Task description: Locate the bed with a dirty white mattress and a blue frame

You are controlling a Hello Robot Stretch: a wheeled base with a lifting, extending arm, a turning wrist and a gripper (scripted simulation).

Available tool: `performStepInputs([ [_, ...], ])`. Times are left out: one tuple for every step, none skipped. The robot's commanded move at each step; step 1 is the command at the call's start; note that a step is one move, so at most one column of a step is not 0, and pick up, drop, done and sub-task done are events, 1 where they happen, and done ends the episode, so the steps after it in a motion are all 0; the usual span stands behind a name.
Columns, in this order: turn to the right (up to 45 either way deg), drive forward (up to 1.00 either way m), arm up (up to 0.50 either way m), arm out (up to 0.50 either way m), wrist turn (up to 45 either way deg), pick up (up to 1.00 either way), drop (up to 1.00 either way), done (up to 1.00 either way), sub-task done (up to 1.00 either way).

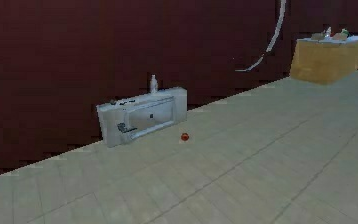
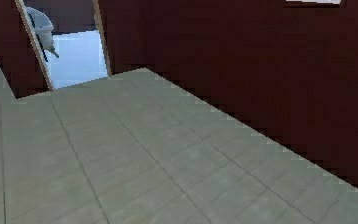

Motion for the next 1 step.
performStepInputs([
  [-45.0,0.00,0.00,0.00,0.0,0.00,0.00,0.00,0.00],
])
